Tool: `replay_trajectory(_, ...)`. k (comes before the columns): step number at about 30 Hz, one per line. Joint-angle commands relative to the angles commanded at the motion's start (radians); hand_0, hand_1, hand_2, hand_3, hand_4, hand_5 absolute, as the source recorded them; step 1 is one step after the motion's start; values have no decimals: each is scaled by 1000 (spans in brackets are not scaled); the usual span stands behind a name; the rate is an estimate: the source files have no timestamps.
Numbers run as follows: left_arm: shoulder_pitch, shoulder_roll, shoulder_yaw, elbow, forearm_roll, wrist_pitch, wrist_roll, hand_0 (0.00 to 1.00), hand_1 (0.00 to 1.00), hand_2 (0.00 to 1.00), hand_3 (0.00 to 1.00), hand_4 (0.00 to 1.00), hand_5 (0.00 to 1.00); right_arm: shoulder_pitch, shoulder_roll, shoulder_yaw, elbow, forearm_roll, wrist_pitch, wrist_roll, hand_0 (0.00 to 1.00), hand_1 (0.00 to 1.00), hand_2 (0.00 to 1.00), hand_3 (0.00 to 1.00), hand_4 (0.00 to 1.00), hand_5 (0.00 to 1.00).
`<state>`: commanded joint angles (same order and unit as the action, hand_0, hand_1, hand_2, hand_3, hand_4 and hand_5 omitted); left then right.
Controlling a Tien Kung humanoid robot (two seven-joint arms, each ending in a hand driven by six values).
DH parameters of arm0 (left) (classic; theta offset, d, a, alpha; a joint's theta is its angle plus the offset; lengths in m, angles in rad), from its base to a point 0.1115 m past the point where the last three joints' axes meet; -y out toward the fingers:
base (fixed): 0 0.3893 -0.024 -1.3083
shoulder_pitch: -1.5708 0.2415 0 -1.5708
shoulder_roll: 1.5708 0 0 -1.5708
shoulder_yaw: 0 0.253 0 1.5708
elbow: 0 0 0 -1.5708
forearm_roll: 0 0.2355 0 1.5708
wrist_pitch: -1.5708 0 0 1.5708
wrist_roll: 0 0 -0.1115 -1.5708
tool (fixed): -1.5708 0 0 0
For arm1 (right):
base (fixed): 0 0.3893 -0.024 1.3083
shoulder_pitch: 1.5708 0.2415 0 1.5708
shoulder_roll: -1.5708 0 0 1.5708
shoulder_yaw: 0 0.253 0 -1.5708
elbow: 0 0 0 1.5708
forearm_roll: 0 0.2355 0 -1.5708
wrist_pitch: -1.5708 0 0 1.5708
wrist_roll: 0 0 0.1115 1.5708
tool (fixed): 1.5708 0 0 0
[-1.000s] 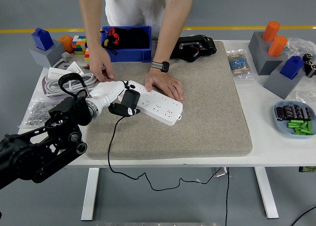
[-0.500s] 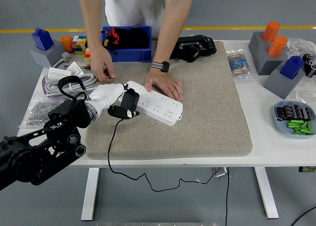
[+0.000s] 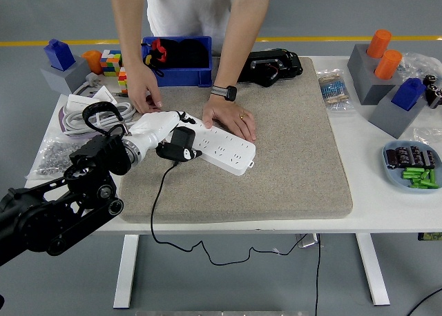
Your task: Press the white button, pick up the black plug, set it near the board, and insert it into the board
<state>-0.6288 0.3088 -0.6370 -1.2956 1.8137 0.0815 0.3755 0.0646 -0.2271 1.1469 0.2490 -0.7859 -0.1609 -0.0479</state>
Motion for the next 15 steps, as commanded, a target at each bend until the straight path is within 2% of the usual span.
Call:
replay_trajectory(4,-1,-2,-4,7,1,0,-2,785,840,797,784,850,454,-1,0,1,0,0,0,1,592,493,498,528,631,309)
replay_trajectory(8,5,9,-7,-11,2,-5,2,785,840,797,784,850,454,0,1,5,1,0,0,1,592,493,498,528,631,309)
replay_trajectory(11,16,30,-9,-40,5,-9,8,782,839,793,783,845,453,1,1,9,1,-1,0,1,592,494,498,528,631,309)
replay_trajectory(15,48,74,-13,-103,10,-13,16,778,834,786,779,844,453,0,-1,12,0,-1,-1,3,591,493,497,525,631,309)
